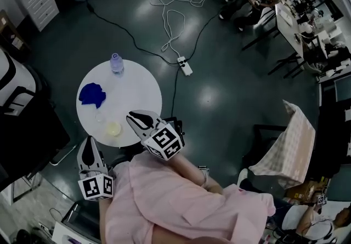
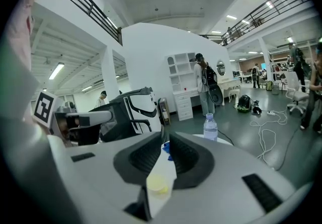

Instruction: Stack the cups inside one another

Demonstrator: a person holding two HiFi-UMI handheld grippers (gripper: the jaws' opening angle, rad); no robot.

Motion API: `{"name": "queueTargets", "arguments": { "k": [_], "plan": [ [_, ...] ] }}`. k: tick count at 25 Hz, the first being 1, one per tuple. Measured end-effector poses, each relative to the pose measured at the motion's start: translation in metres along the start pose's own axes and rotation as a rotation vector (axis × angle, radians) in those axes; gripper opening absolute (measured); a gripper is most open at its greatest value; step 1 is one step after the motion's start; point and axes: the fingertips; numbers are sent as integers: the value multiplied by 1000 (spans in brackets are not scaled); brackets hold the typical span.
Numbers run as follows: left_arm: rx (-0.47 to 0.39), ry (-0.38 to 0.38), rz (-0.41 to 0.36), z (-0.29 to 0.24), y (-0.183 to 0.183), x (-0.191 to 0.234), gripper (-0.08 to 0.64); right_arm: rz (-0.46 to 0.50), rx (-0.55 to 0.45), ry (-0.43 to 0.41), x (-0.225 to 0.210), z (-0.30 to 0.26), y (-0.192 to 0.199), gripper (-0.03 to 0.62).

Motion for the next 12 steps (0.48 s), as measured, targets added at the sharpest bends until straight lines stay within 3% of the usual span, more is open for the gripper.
{"name": "queueTargets", "arguments": {
  "k": [12],
  "plan": [
    [-1, 32, -20, -17, -12, 6, 9, -19, -2, 34, -5, -7, -3, 40]
  ]
}}
Point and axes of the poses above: the fingertips, and each gripper's own axes: z backward along the fingers, x to its left, y out of its underside, and after that the axes turned 1 degree about x, right-handed
